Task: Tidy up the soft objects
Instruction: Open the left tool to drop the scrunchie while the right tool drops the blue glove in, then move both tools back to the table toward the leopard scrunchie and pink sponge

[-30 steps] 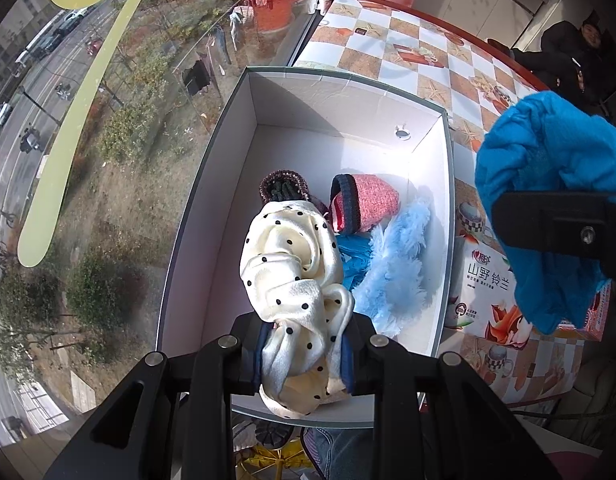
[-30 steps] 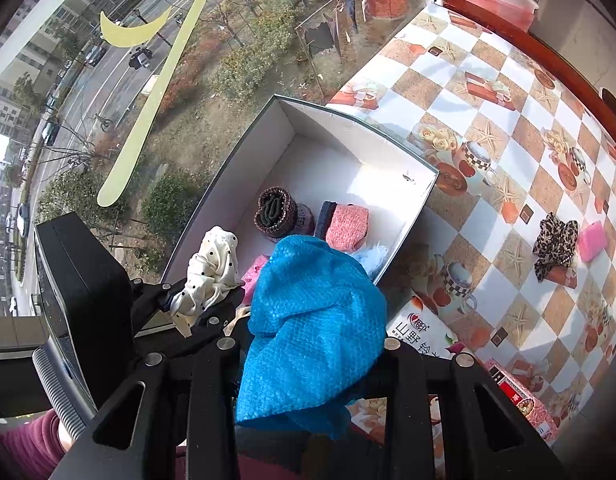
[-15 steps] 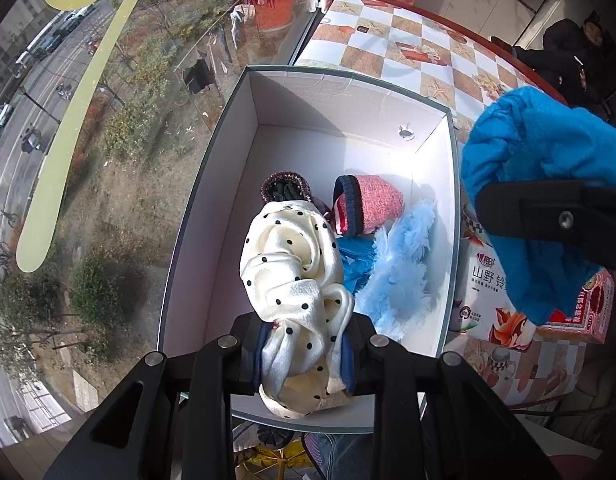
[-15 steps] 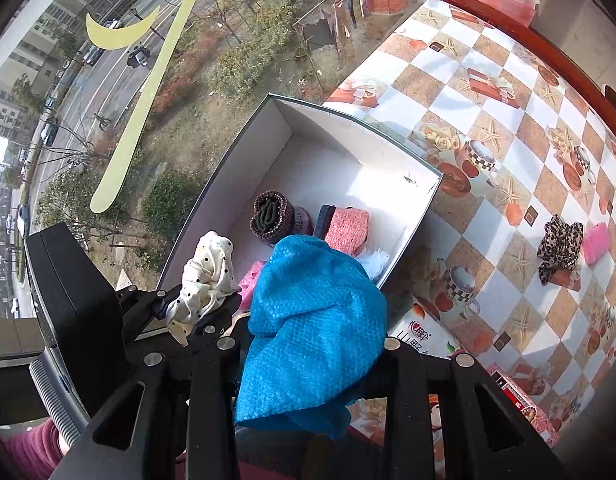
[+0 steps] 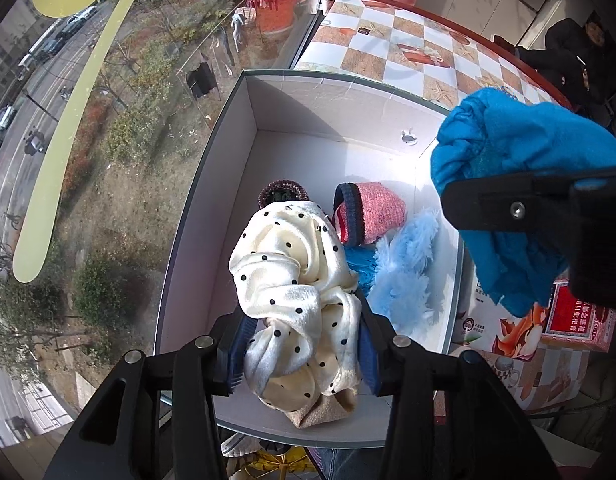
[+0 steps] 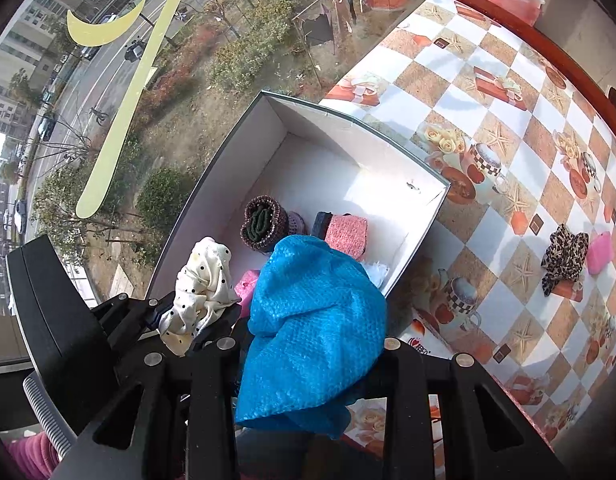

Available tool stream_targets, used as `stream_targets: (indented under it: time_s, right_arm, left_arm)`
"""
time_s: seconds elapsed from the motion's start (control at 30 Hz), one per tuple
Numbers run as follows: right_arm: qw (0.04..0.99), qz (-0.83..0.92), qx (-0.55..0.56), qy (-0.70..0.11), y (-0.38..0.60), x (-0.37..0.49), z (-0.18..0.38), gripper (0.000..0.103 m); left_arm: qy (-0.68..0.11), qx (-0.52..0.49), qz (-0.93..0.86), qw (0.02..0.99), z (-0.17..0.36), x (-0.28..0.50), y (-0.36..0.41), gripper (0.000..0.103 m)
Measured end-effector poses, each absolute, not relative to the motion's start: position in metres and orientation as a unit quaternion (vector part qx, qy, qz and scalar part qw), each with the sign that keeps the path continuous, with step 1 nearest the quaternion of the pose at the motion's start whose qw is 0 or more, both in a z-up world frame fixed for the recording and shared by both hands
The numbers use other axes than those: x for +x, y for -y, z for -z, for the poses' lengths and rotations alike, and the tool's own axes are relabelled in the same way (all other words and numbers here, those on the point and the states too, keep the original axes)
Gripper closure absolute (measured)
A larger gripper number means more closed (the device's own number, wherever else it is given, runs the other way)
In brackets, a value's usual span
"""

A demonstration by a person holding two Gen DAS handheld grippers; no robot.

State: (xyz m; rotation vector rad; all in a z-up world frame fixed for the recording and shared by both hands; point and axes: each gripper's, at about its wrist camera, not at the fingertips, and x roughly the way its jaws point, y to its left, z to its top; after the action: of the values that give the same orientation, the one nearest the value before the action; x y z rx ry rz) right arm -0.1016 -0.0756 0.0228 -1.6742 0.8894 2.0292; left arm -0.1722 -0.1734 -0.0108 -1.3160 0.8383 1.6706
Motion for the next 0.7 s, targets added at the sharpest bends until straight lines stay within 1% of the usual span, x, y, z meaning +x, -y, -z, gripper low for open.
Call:
stream_targets:
  time_s: [0.03,0.07,0.1,0.13,0.17,0.2,0.23,0.27,0.3,0.53,0.67,0.7]
  right_arm:
    - [0.181,-0.717,-0.594,-0.316,0.074,-0.102,-0.022,0.069]
    - [0.18,-0.717,-0.594,-0.318,0.073,-0.102,-0.021,0.065]
    - [0.181,-0.717,-0.593,-0.319,0.072,-0.101,-0.022,0.052]
    - [0.186,-0.717,-0.591,-0.319,0.071,-0.1,-0.023,0.047]
    - [0.188,-0.718,-0.588,-0.321,0.069,-0.099,-0.024,0.039]
    - [0.188,-0.718,-0.586,-0.326,0.067,-0.097,-0.024,0.033]
    - [0.188,-0.717,-0.583,-0.333,0.065,-0.096,-0.025,0.031]
    - [0.186,-0.716,-0.58,-0.34,0.062,-0.094,-0.025,0.027]
    - [0.185,-0.716,-0.577,-0.348,0.06,-0.093,-0.026,0.024]
    - [0.177,-0.71,-0.563,-0.384,0.049,-0.085,-0.031,0.023]
    - [0.178,-0.705,-0.554,-0.405,0.043,-0.074,-0.033,0.022]
    - [0.177,-0.702,-0.553,-0.412,0.041,-0.071,-0.033,0.009]
  left_arm:
    - [-0.333,-0.523,-0.666,0.414,0.01,-0.172,0.174,0.031]
    - [-0.33,-0.523,-0.667,0.415,0.009,-0.172,0.174,0.024]
    - [-0.323,-0.525,-0.668,0.417,0.008,-0.173,0.176,0.022]
    - [-0.318,-0.529,-0.667,0.417,0.007,-0.173,0.177,0.02]
    - [-0.314,-0.535,-0.665,0.417,0.007,-0.175,0.176,0.018]
    - [-0.308,-0.542,-0.662,0.417,0.008,-0.176,0.177,0.016]
    - [-0.3,-0.548,-0.66,0.418,0.008,-0.177,0.178,0.011]
    - [-0.294,-0.551,-0.66,0.417,0.009,-0.178,0.179,0.003]
    - [-0.29,-0.551,-0.663,0.415,0.008,-0.179,0.179,0.0]
    - [-0.25,-0.552,-0.672,0.426,-0.005,-0.183,0.179,0.0]
    - [-0.251,-0.542,-0.676,0.432,-0.016,-0.179,0.171,0.0]
    - [-0.252,-0.541,-0.674,0.436,-0.019,-0.178,0.168,0.0]
